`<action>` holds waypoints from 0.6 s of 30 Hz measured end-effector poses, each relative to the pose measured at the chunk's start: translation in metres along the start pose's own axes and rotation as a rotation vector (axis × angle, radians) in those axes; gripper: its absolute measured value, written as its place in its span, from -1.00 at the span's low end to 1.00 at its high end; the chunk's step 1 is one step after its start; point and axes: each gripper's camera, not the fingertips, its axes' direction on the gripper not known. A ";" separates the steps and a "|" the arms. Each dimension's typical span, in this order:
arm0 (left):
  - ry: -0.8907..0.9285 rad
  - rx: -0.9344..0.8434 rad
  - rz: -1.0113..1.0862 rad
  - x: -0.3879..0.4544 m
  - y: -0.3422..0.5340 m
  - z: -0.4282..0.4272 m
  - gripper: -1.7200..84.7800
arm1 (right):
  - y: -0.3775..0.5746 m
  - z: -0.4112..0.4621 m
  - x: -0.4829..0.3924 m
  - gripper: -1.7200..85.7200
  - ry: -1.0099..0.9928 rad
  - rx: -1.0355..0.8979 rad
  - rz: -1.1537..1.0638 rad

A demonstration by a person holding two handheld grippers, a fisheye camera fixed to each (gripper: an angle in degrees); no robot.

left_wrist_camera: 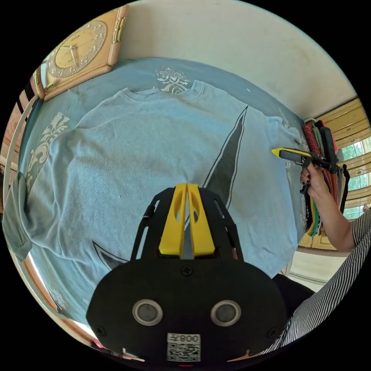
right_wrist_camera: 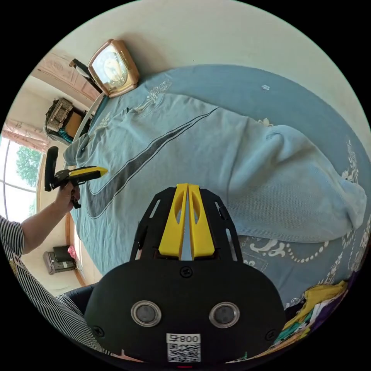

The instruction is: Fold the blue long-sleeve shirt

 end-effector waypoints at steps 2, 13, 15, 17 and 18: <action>0.073 0.063 0.056 0.021 -0.012 0.002 -0.96 | 0.024 -0.043 0.040 -0.95 0.104 0.147 0.131; 0.336 0.137 0.500 0.204 -0.132 0.119 -0.95 | 0.125 -0.120 0.264 -0.83 0.275 0.466 0.830; 0.366 0.137 0.557 0.231 -0.139 0.139 -0.95 | 0.124 -0.108 0.281 -0.83 0.281 0.424 0.899; 0.387 0.118 0.610 0.258 -0.143 0.168 -0.95 | 0.125 -0.091 0.291 -0.84 0.220 0.431 0.947; 0.392 0.110 0.622 0.263 -0.144 0.175 -0.95 | 0.125 -0.087 0.292 -0.85 0.200 0.439 0.950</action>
